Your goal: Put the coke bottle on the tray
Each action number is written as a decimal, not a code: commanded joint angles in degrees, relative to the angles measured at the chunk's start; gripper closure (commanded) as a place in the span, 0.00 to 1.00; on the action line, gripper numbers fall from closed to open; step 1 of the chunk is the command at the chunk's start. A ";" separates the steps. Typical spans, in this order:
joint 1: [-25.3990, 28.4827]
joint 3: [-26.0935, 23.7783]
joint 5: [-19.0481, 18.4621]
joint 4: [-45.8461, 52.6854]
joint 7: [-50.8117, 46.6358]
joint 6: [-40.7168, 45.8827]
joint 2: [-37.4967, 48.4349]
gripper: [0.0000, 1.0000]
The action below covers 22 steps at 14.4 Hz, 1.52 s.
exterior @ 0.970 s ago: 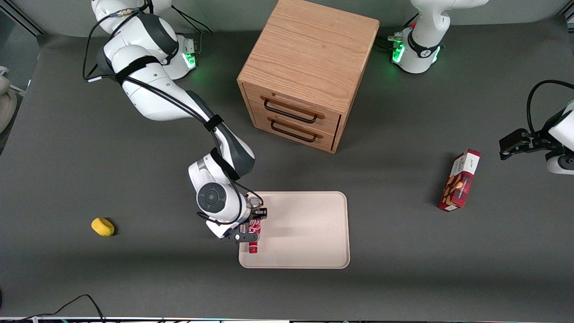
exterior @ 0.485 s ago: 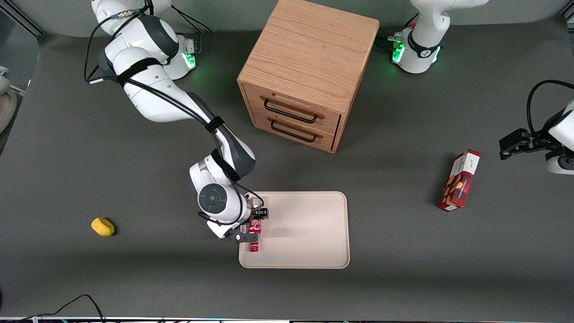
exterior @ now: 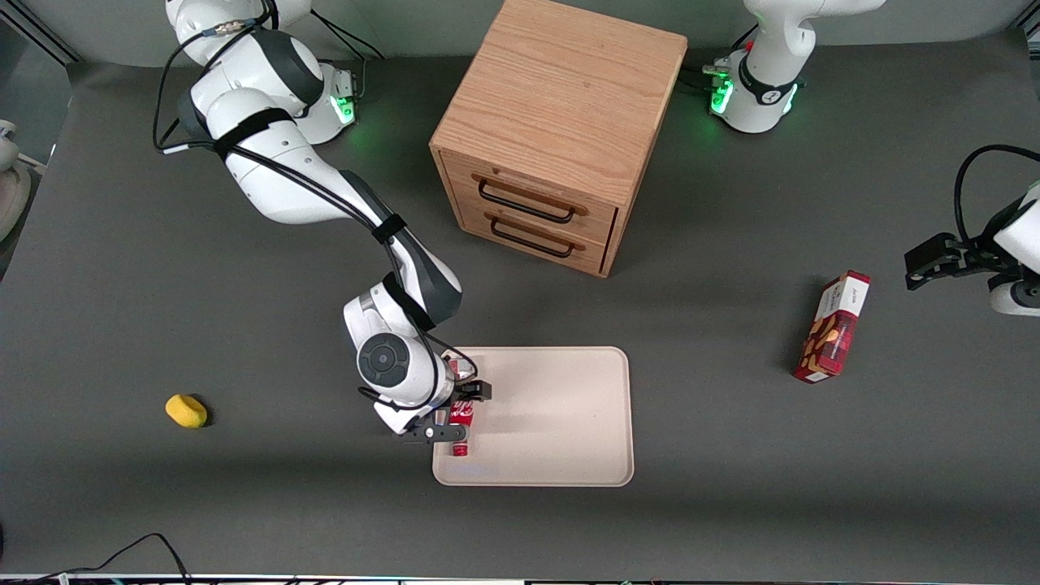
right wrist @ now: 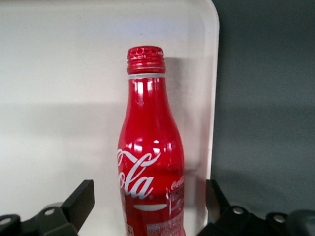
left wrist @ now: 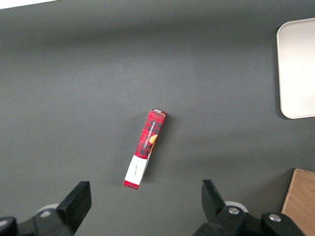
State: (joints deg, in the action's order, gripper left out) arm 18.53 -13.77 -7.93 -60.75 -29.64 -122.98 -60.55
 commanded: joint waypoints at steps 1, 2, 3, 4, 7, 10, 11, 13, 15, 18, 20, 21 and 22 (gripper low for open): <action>0.55 0.76 -0.25 0.01 -1.21 -0.60 1.31 0.00; 0.20 0.76 -0.34 -0.77 -1.12 0.01 2.79 0.00; -0.07 0.76 -0.34 -3.39 -1.12 -0.07 4.98 0.00; -0.85 0.76 -0.34 -5.68 -1.12 -0.07 7.44 0.00; -4.37 0.59 -0.16 -14.80 -0.86 -0.07 16.92 0.00; -8.23 0.85 -0.25 -26.14 0.11 -0.24 27.91 0.00; -9.29 1.11 -0.25 -30.27 1.16 -0.24 32.04 0.00; -9.74 4.79 0.10 -37.48 4.93 -0.07 40.74 0.00; -9.82 7.43 0.72 -43.29 7.75 0.37 48.39 0.00; -9.82 12.43 5.16 -47.09 15.99 4.82 56.23 0.00; -9.30 16.21 11.86 -46.66 20.92 11.06 59.66 0.00; -9.30 17.28 12.40 -46.66 21.12 13.53 61.15 0.00; -9.30 17.98 12.41 -46.66 21.29 15.12 62.56 0.00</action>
State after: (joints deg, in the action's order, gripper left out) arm 8.45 2.26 2.18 -105.20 -10.43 -110.32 -2.03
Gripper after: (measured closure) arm 0.000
